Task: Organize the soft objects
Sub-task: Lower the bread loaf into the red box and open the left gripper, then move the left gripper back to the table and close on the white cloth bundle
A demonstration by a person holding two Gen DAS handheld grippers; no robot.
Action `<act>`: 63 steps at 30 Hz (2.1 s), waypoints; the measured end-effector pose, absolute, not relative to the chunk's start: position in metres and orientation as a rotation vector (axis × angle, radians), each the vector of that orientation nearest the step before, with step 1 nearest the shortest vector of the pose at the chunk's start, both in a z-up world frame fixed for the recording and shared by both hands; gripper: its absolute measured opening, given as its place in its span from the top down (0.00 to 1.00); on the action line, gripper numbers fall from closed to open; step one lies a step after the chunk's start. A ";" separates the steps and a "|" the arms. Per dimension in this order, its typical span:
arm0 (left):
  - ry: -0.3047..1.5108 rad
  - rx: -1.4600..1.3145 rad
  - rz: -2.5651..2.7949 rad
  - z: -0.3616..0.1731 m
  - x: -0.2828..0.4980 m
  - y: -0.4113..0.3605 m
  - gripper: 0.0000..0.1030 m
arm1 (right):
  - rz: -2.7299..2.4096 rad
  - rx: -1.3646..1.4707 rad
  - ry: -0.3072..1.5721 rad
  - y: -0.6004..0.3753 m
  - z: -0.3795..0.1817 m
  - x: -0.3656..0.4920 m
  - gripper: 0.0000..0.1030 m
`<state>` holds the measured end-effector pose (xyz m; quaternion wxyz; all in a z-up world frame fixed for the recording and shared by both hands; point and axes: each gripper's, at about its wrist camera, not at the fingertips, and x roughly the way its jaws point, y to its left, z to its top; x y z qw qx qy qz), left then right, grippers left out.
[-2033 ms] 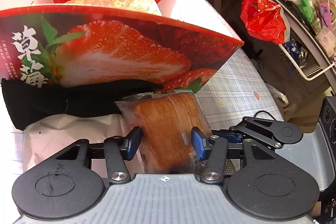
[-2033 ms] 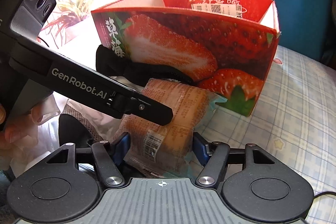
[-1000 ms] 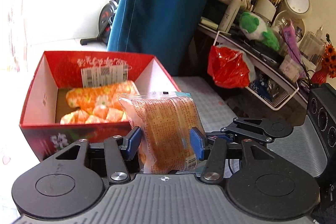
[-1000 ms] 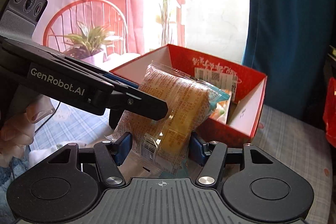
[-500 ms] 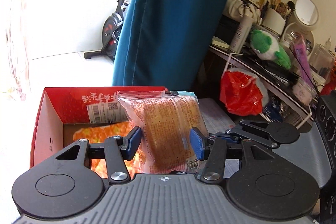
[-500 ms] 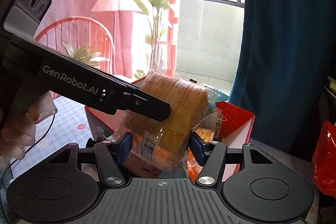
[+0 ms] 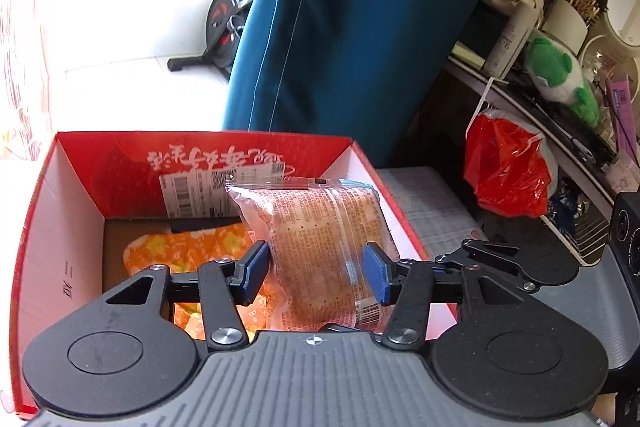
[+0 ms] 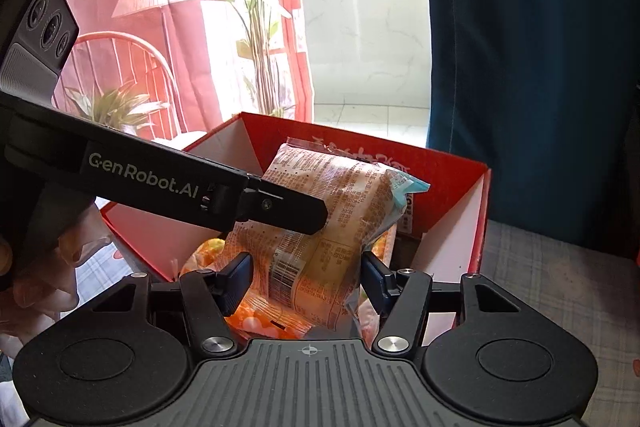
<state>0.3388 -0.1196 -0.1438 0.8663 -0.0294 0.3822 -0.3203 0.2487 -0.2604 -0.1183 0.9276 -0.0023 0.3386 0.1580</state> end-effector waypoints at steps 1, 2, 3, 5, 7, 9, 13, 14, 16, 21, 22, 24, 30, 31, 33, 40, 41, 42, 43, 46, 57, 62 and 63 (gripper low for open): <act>0.806 -0.060 -0.669 -0.147 0.340 -0.121 0.48 | 0.322 -0.002 0.703 -0.261 -0.122 0.251 0.47; 0.811 -0.057 -0.665 -0.150 0.341 -0.123 0.48 | 0.320 0.003 0.711 -0.263 -0.126 0.252 0.47; 0.816 -0.054 -0.662 -0.153 0.342 -0.124 0.48 | 0.318 0.008 0.720 -0.263 -0.129 0.255 0.47; 0.827 -0.055 -0.655 -0.158 0.344 -0.125 0.48 | 0.312 0.015 0.735 -0.263 -0.134 0.257 0.47; 0.836 -0.063 -0.651 -0.161 0.346 -0.126 0.48 | 0.306 0.014 0.742 -0.264 -0.137 0.256 0.47; 0.840 -0.058 -0.653 -0.163 0.346 -0.128 0.49 | 0.294 0.009 0.741 -0.264 -0.138 0.256 0.45; 0.797 0.029 -0.660 -0.159 0.336 -0.133 0.47 | 0.253 0.003 0.714 -0.267 -0.134 0.251 0.45; 0.793 0.035 -0.661 -0.157 0.334 -0.131 0.47 | 0.250 0.004 0.708 -0.269 -0.133 0.248 0.45; 0.787 0.037 -0.661 -0.155 0.329 -0.126 0.47 | 0.243 -0.002 0.699 -0.269 -0.132 0.245 0.45; 0.737 0.093 -0.620 -0.145 0.308 -0.110 0.47 | 0.243 0.000 0.667 -0.269 -0.126 0.231 0.45; 0.725 0.105 -0.613 -0.143 0.303 -0.107 0.47 | 0.243 -0.002 0.664 -0.268 -0.125 0.229 0.45; 0.703 0.126 -0.599 -0.138 0.292 -0.100 0.47 | 0.244 -0.011 0.653 -0.266 -0.120 0.222 0.45; 0.661 0.141 -0.554 -0.124 0.259 -0.076 0.47 | 0.265 -0.007 0.618 -0.258 -0.106 0.194 0.45; 0.659 0.134 -0.545 -0.122 0.255 -0.072 0.47 | 0.270 -0.009 0.615 -0.255 -0.104 0.189 0.45; 0.662 0.113 -0.525 -0.121 0.245 -0.064 0.47 | 0.282 -0.009 0.612 -0.251 -0.102 0.179 0.45; 0.686 0.089 -0.504 -0.130 0.208 -0.045 0.47 | 0.322 -0.012 0.623 -0.231 -0.105 0.138 0.45; 0.690 0.087 -0.504 -0.132 0.202 -0.043 0.47 | 0.328 -0.013 0.628 -0.229 -0.106 0.132 0.45; 0.694 0.086 -0.503 -0.133 0.196 -0.040 0.47 | 0.332 -0.013 0.631 -0.226 -0.107 0.127 0.45; 0.697 0.085 -0.501 -0.134 0.190 -0.036 0.47 | 0.337 -0.013 0.635 -0.224 -0.108 0.119 0.45; 0.710 0.084 -0.500 -0.139 0.176 -0.026 0.47 | 0.351 -0.015 0.644 -0.216 -0.113 0.100 0.45; 0.815 0.068 -0.475 -0.175 0.122 0.030 0.41 | 0.384 -0.009 0.772 -0.209 -0.146 0.040 0.45; 0.855 0.020 -0.479 -0.185 0.107 0.047 0.32 | 0.383 -0.007 0.817 -0.210 -0.152 0.020 0.38; 0.863 0.008 -0.484 -0.185 0.104 0.049 0.31 | 0.384 -0.007 0.818 -0.211 -0.151 0.016 0.34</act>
